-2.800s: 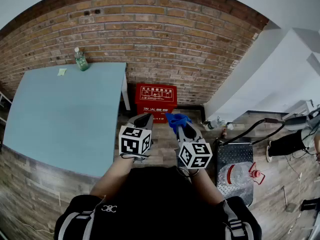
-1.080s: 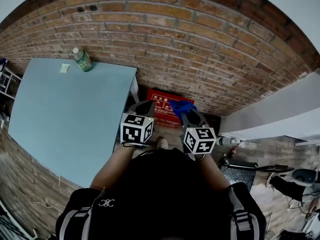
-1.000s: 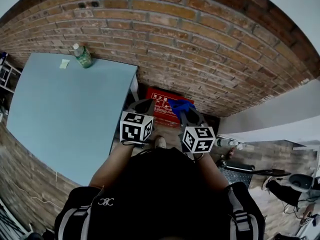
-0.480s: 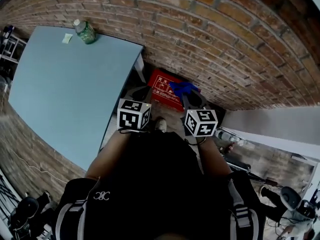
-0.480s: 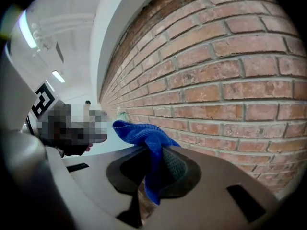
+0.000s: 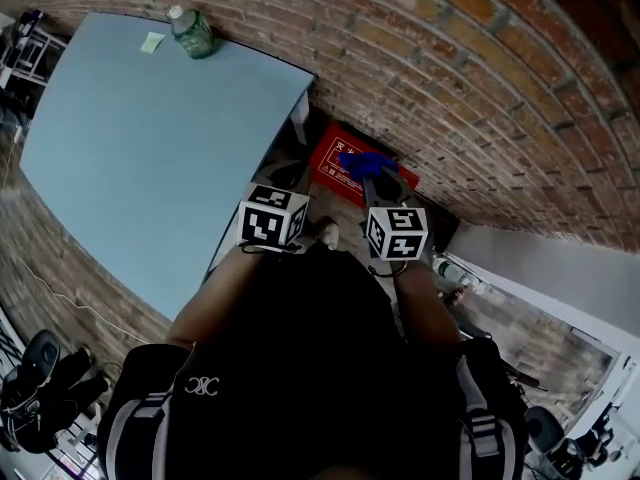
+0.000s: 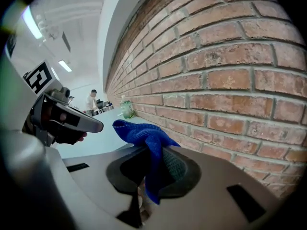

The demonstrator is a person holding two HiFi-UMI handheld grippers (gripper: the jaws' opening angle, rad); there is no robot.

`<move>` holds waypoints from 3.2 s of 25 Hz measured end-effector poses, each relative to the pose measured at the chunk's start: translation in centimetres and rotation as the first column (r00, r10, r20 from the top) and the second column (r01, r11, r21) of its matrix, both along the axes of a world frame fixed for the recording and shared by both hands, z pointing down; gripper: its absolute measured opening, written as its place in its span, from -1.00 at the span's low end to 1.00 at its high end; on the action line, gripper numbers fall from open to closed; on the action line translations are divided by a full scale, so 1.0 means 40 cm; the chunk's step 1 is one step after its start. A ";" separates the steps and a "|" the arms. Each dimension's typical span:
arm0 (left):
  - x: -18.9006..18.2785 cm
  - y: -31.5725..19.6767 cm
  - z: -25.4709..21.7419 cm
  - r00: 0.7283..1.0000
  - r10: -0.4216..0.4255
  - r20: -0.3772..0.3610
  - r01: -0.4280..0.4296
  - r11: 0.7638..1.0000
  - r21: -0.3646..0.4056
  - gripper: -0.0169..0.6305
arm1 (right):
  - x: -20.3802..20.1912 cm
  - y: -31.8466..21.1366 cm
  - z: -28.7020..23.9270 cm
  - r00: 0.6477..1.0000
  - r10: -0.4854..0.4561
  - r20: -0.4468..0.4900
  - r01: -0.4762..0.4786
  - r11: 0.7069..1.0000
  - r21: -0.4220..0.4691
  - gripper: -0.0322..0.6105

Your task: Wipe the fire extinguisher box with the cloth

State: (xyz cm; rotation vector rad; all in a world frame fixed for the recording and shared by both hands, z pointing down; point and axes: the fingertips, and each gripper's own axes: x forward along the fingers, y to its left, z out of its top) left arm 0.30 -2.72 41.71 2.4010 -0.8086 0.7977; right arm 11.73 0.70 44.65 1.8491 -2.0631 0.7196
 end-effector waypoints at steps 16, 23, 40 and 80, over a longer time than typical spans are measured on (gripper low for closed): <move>-0.110 -0.107 0.145 0.999 -0.033 -0.009 0.032 0.990 -0.138 -0.92 | -0.101 -0.259 0.318 0.994 -0.086 -0.069 0.069 0.974 -0.215 -0.72; -0.110 -0.131 0.199 1.000 -0.004 -0.003 0.003 0.982 -0.190 -0.92 | -0.103 -0.356 0.493 0.987 -0.127 -0.094 0.090 0.940 -0.328 -0.72; -0.192 -0.159 0.276 0.996 0.047 0.078 -0.026 0.967 -0.252 -0.92 | -0.016 -0.477 0.773 0.994 -0.017 -0.107 -0.043 0.842 -0.538 -0.72; -0.187 -0.124 0.259 0.983 0.130 0.131 -0.101 0.974 -0.205 -0.92 | -0.235 -0.203 0.850 0.994 -0.021 0.103 0.078 0.803 -0.591 -0.72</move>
